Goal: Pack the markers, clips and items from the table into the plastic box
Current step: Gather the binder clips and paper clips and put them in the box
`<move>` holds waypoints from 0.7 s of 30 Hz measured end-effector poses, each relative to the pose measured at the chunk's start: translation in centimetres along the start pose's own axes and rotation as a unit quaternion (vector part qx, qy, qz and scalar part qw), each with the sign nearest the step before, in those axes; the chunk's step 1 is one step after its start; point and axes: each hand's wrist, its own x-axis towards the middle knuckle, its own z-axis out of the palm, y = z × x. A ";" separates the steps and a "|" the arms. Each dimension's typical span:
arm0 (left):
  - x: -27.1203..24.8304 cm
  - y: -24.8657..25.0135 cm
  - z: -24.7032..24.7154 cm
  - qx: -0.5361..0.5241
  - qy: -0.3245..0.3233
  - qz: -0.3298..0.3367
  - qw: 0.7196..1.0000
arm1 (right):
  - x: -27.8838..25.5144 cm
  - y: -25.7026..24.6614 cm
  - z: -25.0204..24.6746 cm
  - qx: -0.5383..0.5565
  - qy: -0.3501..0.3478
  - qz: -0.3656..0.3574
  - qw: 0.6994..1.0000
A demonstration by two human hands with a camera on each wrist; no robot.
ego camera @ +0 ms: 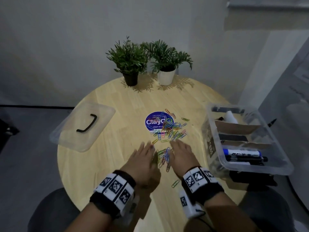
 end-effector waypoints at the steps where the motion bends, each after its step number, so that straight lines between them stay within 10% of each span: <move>1: 1.1 -0.1 -1.2 -0.015 0.037 -0.004 0.999 | 1.3 -0.1 -0.8 0.006 0.048 -0.001 0.999; 5: 6.6 -0.5 -4.4 -0.020 0.110 -0.051 0.992 | 8.2 0.1 -3.4 0.066 0.136 0.058 0.987; 10: 14.2 -0.6 -5.3 -0.017 0.063 -0.100 0.993 | 13.6 -0.3 -2.6 0.079 0.042 0.181 0.979; 16: 13.4 -0.6 -3.0 0.019 -0.050 0.008 0.999 | 6.5 -0.9 -0.8 -0.052 -0.057 0.025 0.997; 21: 8.6 -0.3 -4.0 0.057 -0.035 -0.005 0.998 | 6.4 -2.2 -3.1 0.031 -0.003 0.068 0.997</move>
